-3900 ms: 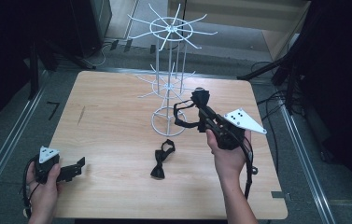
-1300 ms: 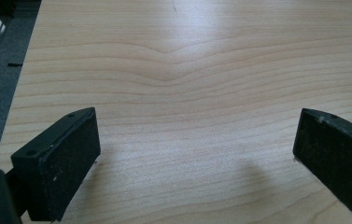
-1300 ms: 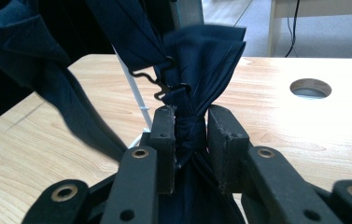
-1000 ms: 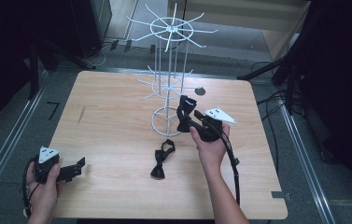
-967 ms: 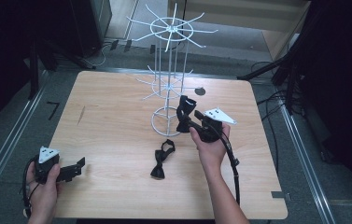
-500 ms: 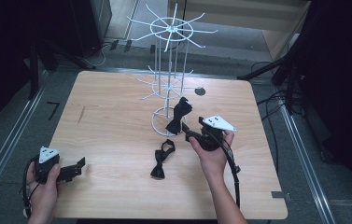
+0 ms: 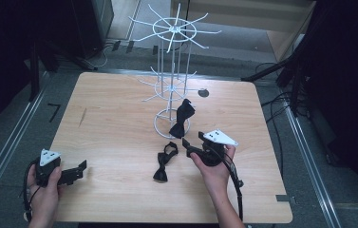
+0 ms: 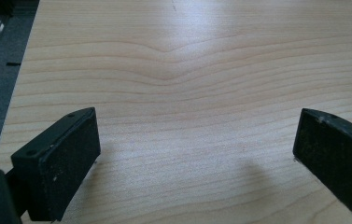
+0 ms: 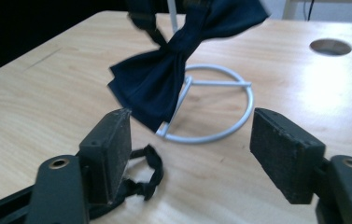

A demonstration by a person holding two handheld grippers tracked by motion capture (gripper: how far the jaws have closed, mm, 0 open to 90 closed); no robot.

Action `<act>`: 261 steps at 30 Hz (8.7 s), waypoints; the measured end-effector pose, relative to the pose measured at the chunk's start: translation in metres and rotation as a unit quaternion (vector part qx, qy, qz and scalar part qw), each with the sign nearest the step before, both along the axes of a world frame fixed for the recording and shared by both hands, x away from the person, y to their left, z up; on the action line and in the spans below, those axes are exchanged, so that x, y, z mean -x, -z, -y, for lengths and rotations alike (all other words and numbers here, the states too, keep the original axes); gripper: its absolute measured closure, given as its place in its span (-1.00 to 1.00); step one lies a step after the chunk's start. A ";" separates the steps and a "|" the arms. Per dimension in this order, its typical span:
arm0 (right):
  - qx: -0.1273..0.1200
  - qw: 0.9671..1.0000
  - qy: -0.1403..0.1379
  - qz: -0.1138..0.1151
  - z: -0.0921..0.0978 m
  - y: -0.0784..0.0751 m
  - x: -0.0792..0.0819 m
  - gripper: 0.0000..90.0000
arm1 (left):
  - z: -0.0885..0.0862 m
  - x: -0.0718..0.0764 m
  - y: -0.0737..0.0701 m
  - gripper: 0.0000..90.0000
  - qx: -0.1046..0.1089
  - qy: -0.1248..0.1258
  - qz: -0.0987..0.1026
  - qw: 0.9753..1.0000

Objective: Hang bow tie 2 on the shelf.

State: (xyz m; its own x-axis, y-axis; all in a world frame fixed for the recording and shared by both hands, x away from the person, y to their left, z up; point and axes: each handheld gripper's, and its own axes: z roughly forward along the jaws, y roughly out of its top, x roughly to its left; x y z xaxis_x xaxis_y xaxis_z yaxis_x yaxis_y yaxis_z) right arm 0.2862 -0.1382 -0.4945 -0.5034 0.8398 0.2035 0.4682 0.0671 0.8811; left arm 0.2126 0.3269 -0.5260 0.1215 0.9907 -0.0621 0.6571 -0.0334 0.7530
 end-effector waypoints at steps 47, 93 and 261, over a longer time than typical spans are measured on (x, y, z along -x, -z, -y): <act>0.048 0.995 -0.018 -0.085 -0.036 0.050 -0.014 0.30 | 0.001 -0.001 0.000 -0.98 -0.007 0.004 -0.002 1.000; 0.060 0.995 -0.083 0.010 -0.050 0.008 0.023 0.77 | 0.001 0.000 0.000 -0.98 -0.007 0.004 -0.001 1.000; 0.002 0.995 -0.015 0.094 -0.050 -0.078 -0.026 0.76 | 0.017 0.005 -0.003 -0.98 -0.022 0.022 0.098 0.995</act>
